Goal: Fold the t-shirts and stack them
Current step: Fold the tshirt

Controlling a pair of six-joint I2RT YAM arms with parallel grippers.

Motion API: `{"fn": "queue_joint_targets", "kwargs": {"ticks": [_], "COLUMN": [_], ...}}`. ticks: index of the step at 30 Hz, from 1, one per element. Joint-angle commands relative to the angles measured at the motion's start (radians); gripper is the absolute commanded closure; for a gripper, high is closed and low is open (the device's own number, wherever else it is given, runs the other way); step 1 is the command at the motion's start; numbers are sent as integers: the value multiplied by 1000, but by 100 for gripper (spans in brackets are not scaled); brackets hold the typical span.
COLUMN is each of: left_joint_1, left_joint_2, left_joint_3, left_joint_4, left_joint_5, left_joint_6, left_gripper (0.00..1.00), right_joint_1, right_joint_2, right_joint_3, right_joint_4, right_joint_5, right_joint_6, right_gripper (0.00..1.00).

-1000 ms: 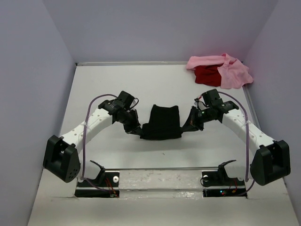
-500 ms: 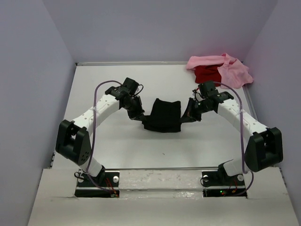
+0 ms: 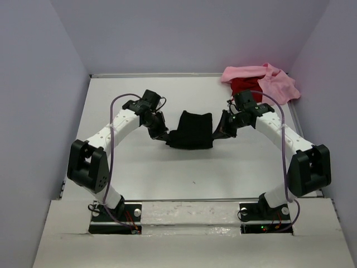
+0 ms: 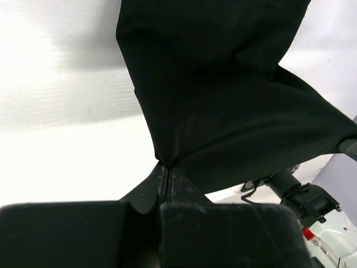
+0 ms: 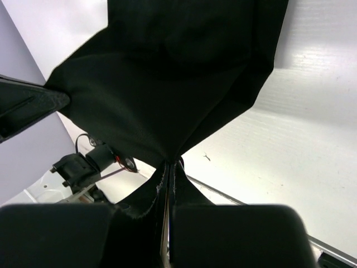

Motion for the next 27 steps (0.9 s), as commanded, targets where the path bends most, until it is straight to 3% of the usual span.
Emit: {"fn": "queue_joint_targets", "kwargs": {"ticks": [1,8,17,22,27], "left_joint_1": [10,10,5,4,2], "left_joint_2": [-69,-247,-523,-647,-640], "left_joint_3": [-35,-245,-466,-477,-466], "left_joint_4": [-19,-34,-65,-155,-143], "left_joint_5": [5,34,115,131,132], "left_joint_6": [25,7,-122,-177,-191], "left_gripper": [100,100,100,100,100], "right_joint_1": [-6,-6,-6,-6,-6], "right_joint_2": [-77,-223,-378,-481,-458], "right_joint_3": [-45,-197,-329,-306,-257], "right_joint_4": [7,-103,-191,-249,-281], "right_joint_5": [-14,-76,-225,-265,-253], "right_joint_6": [-8,-6,83,130,132], "right_gripper": [100,100,100,100,100]}}
